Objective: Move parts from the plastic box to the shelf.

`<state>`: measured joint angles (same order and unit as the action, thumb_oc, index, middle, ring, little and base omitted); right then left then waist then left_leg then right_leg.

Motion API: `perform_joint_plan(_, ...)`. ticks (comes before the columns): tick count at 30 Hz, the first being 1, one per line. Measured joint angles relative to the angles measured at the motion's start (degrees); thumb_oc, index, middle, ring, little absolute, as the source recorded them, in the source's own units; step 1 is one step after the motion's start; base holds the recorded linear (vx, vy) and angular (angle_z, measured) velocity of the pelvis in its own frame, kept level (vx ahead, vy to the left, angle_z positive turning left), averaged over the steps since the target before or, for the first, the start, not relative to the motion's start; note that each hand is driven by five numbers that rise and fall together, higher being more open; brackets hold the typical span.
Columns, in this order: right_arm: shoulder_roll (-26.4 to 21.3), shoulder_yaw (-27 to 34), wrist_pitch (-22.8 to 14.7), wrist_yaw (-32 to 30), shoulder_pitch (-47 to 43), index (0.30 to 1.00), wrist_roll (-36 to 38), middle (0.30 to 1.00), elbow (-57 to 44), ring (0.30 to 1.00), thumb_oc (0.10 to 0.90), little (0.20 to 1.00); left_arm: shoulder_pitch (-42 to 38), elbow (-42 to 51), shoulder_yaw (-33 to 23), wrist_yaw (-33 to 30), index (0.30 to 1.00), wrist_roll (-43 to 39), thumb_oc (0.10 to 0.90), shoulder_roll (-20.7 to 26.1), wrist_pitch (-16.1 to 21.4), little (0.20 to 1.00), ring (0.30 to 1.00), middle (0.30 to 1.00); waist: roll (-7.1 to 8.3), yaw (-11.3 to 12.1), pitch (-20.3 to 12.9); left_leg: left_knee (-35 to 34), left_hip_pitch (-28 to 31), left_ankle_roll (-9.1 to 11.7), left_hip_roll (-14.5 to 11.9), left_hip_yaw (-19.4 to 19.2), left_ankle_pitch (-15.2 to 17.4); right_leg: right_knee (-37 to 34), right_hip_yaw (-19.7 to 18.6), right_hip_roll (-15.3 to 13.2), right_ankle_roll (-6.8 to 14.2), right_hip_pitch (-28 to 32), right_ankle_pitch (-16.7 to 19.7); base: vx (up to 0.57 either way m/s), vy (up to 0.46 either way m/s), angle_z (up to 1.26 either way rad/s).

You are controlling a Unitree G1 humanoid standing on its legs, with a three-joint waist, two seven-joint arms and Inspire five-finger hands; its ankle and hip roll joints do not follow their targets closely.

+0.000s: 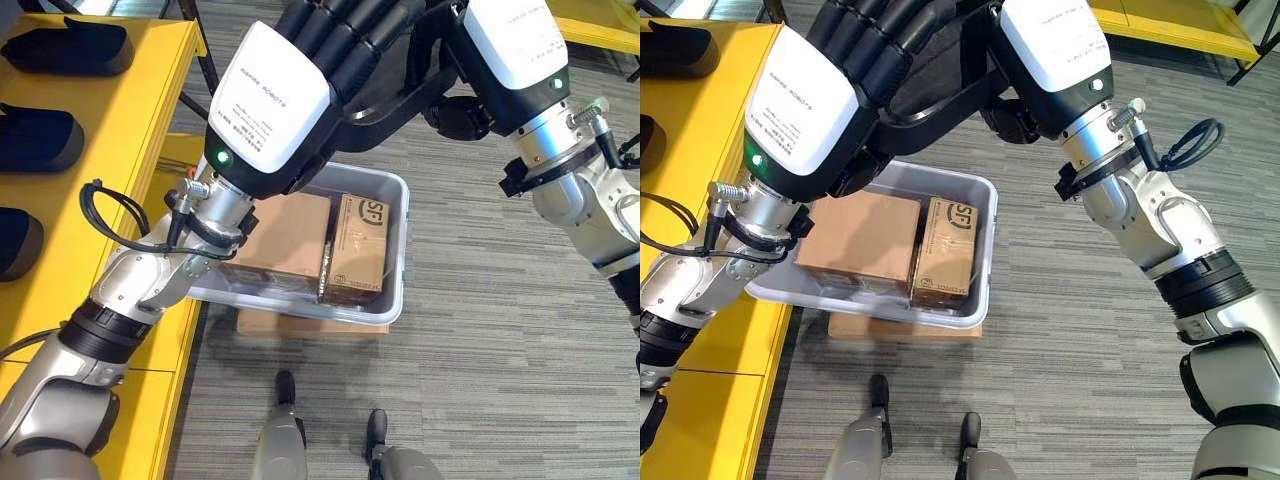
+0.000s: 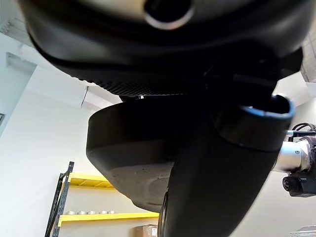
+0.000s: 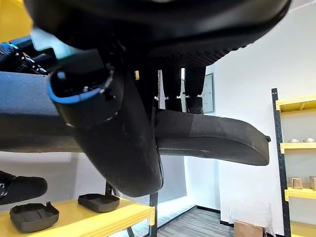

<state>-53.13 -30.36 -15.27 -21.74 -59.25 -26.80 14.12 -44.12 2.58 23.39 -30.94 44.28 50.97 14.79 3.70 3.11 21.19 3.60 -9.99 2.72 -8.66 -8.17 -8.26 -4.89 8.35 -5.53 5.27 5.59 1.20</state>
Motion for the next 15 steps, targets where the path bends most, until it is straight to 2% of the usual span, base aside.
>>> perform_joint_plan(15, 1.58, -0.47, 0.31, 0.6, 0.01, 0.3, 0.0, 0.3, 0.23, 0.3, 0.4, 0.3, 0.01, -0.02, 0.0, 0.04, 1.0, 0.04, 0.9, -0.06, 0.09, 1.0, 1.0, 1.0, -1.11, 0.01, -0.59, -0.01, 0.15, 0.0, -0.04, -0.12, 0.0, 0.01, -0.14, 0.02, -0.04, 0.07, 0.05, 0.0, 0.0, 0.0)
